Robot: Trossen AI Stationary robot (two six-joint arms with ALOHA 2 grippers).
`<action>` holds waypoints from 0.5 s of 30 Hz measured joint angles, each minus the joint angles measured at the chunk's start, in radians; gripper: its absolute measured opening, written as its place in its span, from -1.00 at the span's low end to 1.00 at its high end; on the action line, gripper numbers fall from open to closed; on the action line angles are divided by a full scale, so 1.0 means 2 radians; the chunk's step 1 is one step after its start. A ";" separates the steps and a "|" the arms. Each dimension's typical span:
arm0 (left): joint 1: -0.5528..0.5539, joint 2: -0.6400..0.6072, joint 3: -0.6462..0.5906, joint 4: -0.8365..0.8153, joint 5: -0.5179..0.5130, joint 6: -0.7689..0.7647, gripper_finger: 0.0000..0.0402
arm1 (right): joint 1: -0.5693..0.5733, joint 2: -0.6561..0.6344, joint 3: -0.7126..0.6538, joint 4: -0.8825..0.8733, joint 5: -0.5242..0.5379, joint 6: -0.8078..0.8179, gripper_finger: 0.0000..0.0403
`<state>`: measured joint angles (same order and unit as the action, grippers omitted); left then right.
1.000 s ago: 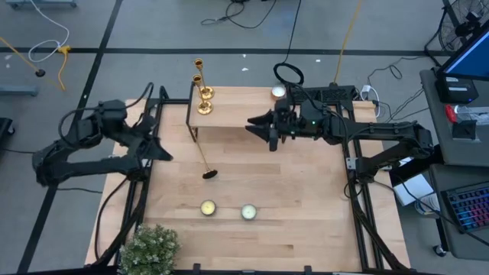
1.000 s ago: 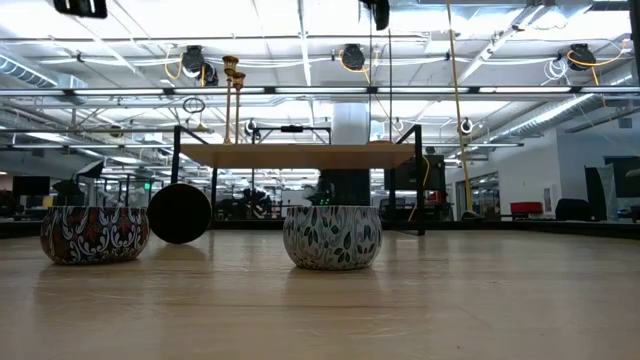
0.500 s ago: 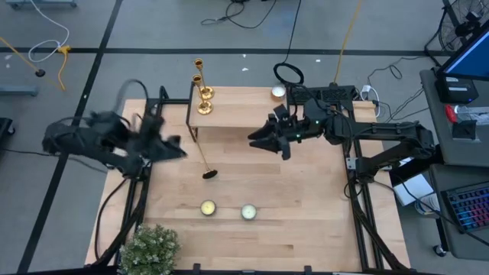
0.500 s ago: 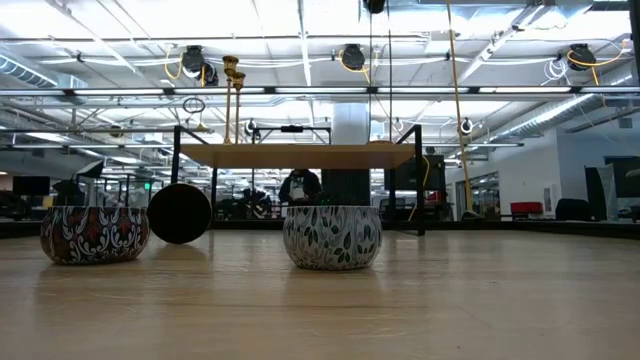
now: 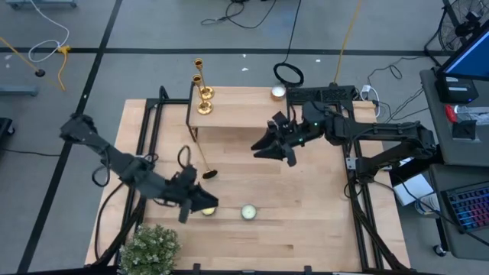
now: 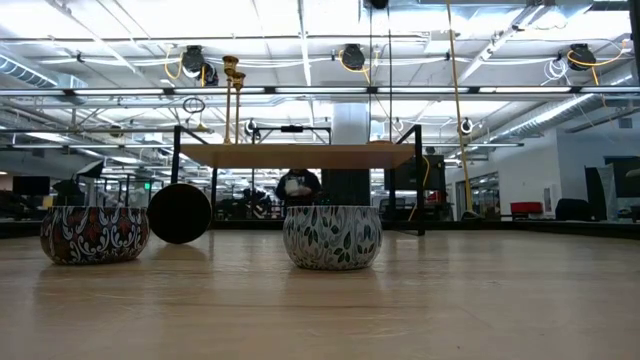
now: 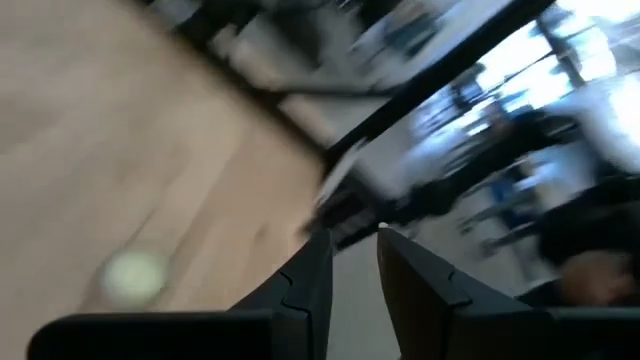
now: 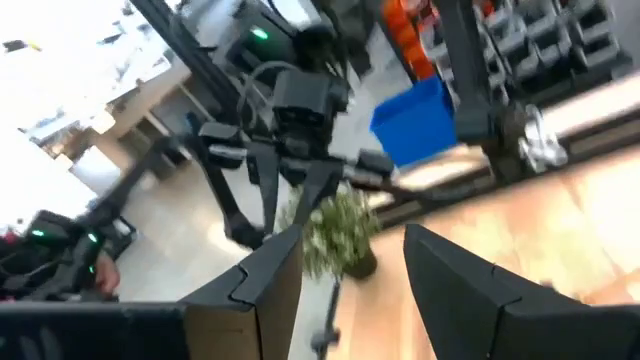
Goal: Pick & Place candle stick holders
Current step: Put the green white scented candle on the shelf
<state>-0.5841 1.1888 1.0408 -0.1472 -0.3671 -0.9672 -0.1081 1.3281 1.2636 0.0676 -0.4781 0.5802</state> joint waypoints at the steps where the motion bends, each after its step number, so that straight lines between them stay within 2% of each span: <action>1: -0.004 0.006 0.010 -0.039 -0.003 -0.020 -0.56 | 0.000 0.000 0.000 -0.012 -0.002 -0.003 -0.15; 4: -0.014 0.026 0.051 -0.165 -0.003 -0.071 -0.56 | 0.000 0.000 0.000 -0.038 -0.012 -0.010 -0.15; 9: -0.020 0.066 0.135 -0.346 0.000 -0.096 -0.56 | 0.007 0.000 -0.008 -0.062 -0.012 -0.018 -0.15; 12: -0.017 0.083 0.170 -0.404 -0.001 -0.096 -0.56 | 0.017 0.000 -0.023 -0.068 -0.021 -0.027 -0.15; 15: -0.011 0.087 0.179 -0.426 0.000 -0.097 -0.56 | 0.033 0.000 -0.039 -0.082 -0.036 -0.056 -0.15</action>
<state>-0.6064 1.3630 1.3979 -1.0002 -0.3676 -1.1612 -0.0428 1.3285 1.1866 -0.0957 -0.5497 0.4687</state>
